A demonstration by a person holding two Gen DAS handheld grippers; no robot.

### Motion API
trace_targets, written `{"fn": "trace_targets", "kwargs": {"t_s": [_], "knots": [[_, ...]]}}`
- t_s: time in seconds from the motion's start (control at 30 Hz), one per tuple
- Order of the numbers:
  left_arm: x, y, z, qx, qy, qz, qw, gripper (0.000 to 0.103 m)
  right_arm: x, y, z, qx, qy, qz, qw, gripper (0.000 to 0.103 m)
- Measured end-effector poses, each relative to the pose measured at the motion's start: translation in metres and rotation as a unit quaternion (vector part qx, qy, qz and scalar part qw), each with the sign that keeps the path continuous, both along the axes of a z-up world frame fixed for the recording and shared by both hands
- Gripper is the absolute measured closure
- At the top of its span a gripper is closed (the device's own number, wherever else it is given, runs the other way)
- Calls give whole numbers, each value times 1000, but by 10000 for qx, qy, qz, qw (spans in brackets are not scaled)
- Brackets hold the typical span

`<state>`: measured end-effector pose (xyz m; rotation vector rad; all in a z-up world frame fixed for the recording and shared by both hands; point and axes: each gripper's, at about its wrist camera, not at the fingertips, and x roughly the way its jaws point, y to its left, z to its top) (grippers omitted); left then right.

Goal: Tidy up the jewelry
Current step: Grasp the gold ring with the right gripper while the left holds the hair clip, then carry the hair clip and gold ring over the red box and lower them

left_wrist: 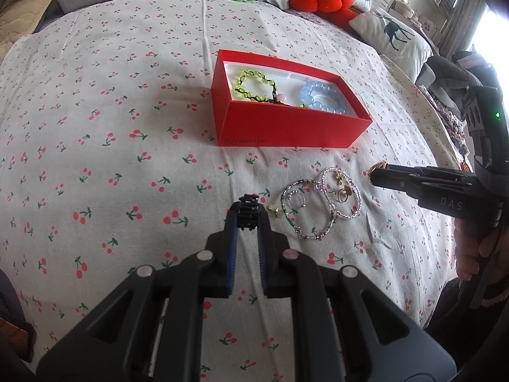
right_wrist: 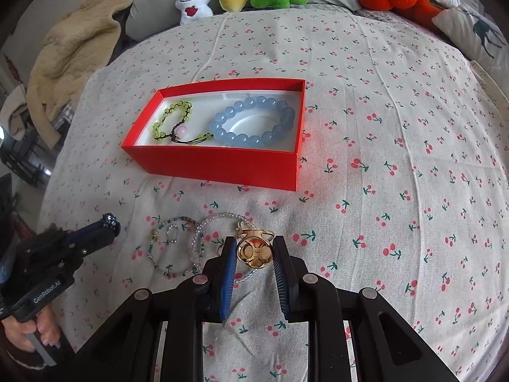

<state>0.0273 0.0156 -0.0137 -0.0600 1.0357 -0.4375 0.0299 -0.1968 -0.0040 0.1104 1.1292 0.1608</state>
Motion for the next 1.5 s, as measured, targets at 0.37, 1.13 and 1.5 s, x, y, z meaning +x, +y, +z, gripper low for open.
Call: {"fn": "trace_targets", "kwargs": {"t_s": [0.37,1.13,1.5], "knots": [[5,2,10,-22,-47,60,10000,89,1,8,13,64,-82,61,9999,80],[39,-22,54,-380,-402,-77,9984,89,24,13,48,449,-442,-1,9980,80],[68,-34,49,-707,-427,-118,9965,89,52,-6,45,645,-452,-212,9967,80]]}}
